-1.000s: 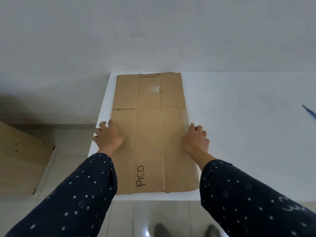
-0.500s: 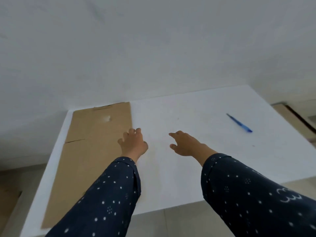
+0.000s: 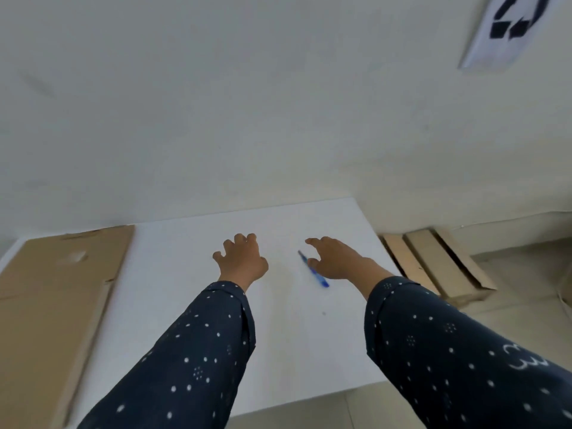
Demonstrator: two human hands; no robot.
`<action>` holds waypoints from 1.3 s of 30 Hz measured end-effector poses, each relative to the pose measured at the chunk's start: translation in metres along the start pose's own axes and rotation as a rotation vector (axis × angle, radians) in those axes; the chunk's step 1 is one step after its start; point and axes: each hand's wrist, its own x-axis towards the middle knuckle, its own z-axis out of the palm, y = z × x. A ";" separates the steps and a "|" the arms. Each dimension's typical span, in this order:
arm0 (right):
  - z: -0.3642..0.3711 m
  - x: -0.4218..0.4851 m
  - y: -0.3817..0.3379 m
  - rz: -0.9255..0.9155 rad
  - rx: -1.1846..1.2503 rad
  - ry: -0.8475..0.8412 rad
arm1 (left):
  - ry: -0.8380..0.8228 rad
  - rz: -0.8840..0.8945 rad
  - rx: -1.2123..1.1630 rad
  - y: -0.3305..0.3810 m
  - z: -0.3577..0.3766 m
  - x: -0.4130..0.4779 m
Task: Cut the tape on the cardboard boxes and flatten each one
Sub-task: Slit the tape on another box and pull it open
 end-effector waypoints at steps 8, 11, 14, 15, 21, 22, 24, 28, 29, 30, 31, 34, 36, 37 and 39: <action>-0.060 0.027 0.138 0.062 0.052 0.062 | -0.012 0.124 0.034 0.162 0.006 0.072; -0.078 0.038 0.192 0.076 0.078 0.073 | -0.004 0.156 0.039 0.223 0.014 0.092; -0.094 0.049 0.253 0.072 0.094 0.062 | -0.004 0.157 0.025 0.283 0.027 0.109; -0.099 0.054 0.273 0.065 0.100 0.060 | -0.001 0.154 0.013 0.302 0.033 0.114; -0.114 0.079 0.405 0.008 0.079 0.031 | 0.022 0.096 -0.113 0.413 0.090 0.135; -0.112 0.081 0.427 0.004 0.088 0.028 | 0.019 0.074 -0.138 0.429 0.103 0.136; -0.100 0.085 0.468 -0.001 0.100 0.008 | -0.010 0.025 -0.201 0.458 0.135 0.136; -0.055 0.104 0.535 -0.011 0.171 -0.052 | -0.102 -0.019 -0.266 0.492 0.208 0.143; -0.039 0.112 0.548 -0.006 0.188 -0.072 | -0.126 -0.035 -0.270 0.495 0.228 0.147; -0.022 0.120 0.561 0.006 0.204 -0.091 | -0.146 -0.056 -0.274 0.494 0.249 0.153; -0.003 0.130 0.574 0.022 0.225 -0.106 | -0.159 -0.079 -0.279 0.493 0.272 0.159; 0.062 0.165 0.605 0.089 0.309 -0.115 | -0.175 -0.171 -0.316 0.480 0.343 0.186; 0.107 0.190 0.620 0.150 0.390 -0.096 | -0.159 -0.232 -0.347 0.470 0.389 0.207; 0.128 0.201 0.626 0.173 0.430 -0.080 | -0.146 -0.261 -0.370 0.466 0.409 0.216; 0.167 0.222 0.634 0.195 0.492 -0.042 | -0.111 -0.321 -0.423 0.459 0.447 0.234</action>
